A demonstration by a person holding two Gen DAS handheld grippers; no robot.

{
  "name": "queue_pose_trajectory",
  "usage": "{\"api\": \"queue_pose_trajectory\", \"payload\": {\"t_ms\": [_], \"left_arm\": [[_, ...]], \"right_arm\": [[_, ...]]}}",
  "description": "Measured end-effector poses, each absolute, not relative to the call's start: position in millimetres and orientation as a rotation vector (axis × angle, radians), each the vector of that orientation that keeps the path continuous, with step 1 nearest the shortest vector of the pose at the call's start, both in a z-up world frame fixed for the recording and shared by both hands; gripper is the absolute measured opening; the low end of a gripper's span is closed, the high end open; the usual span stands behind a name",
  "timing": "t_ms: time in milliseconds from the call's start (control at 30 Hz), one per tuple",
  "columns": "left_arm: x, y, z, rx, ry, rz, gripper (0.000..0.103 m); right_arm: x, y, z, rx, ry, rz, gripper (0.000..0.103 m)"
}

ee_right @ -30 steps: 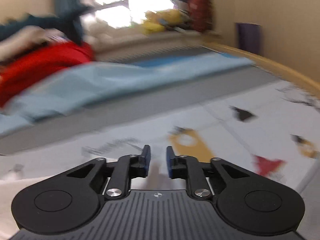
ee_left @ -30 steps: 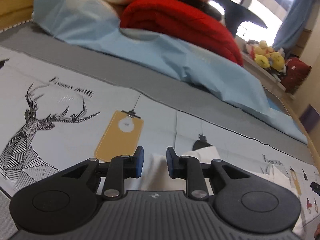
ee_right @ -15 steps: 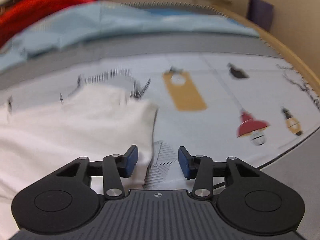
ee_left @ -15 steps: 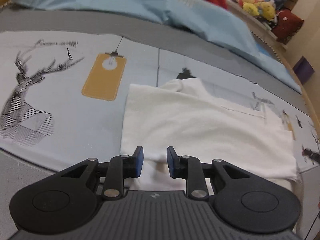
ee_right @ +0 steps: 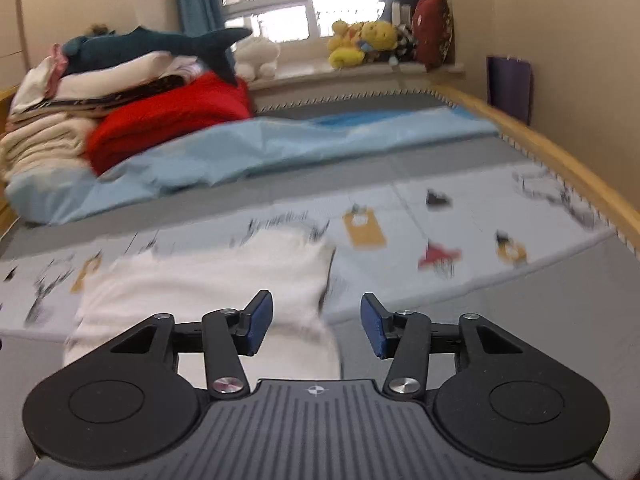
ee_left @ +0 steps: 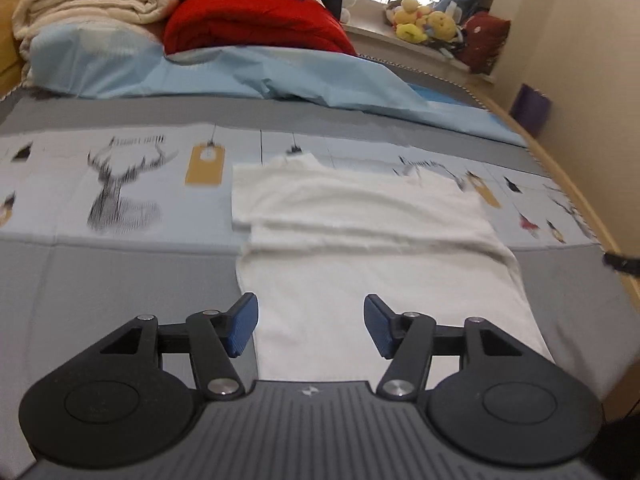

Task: Fold small clothes
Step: 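Grasp the hem of the folded shirt with the left tool while the right tool grasps it too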

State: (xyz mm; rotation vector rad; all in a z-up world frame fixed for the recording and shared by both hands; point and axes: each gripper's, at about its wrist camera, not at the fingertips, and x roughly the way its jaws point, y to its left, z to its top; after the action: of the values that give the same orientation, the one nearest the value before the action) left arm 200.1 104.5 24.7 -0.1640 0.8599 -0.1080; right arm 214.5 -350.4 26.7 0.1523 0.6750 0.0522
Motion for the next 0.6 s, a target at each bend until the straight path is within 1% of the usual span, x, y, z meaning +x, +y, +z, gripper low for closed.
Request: {"api": "queue_pose_trajectory", "payload": {"t_ms": [67, 100, 167, 200, 233, 300, 367, 467, 500, 533, 567, 600], "left_arm": [[171.1, 104.6, 11.5, -0.177, 0.889, -0.093, 0.063], [160.6, 104.8, 6.3, -0.185, 0.919, -0.078, 0.060], [144.1, 107.7, 3.5, -0.216, 0.906, -0.075, 0.058], [139.3, 110.0, -1.3, -0.236, 0.920, -0.079, 0.053], [137.2, 112.4, -7.8, -0.256, 0.947, -0.074, 0.043], [135.3, 117.7, -23.8, -0.305, 1.013, -0.035, 0.039], [136.0, 121.3, -42.1, -0.342, 1.097, 0.002, 0.039], [132.9, 126.4, -72.5, -0.357, 1.223, 0.055, 0.039], [130.5, 127.7, -82.6, -0.354, 1.272, 0.069, 0.036], [128.4, 127.4, -88.9, -0.343, 1.310, 0.077, 0.026], [127.3, 127.3, -93.6, -0.327, 1.337, 0.084, 0.023], [125.1, 127.4, -95.5, -0.320, 1.342, 0.087, 0.022]], "right_arm": [[186.5, -350.9, 10.1, 0.139, 0.739, 0.054, 0.051], [176.6, -350.3, 4.1, 0.124, 0.761, 0.060, 0.051], [156.2, -351.2, -3.2, 0.093, 0.759, 0.070, 0.050], [149.7, -352.2, -7.3, 0.085, 0.762, 0.069, 0.048], [145.4, -354.6, -13.5, 0.086, 0.785, 0.063, 0.040], [140.2, -359.0, -19.9, 0.107, 0.813, 0.059, 0.029], [134.6, -364.2, -27.4, 0.133, 0.813, 0.053, 0.030], [136.3, -370.9, -51.6, 0.205, 0.918, 0.018, 0.030], [138.8, -372.2, -59.3, 0.243, 0.959, 0.022, 0.030], [139.1, -372.3, -64.4, 0.255, 0.980, 0.025, 0.030], [139.6, -370.8, -70.3, 0.246, 1.007, 0.020, 0.030], [139.9, -368.4, -76.1, 0.228, 1.033, 0.010, 0.030]]}}
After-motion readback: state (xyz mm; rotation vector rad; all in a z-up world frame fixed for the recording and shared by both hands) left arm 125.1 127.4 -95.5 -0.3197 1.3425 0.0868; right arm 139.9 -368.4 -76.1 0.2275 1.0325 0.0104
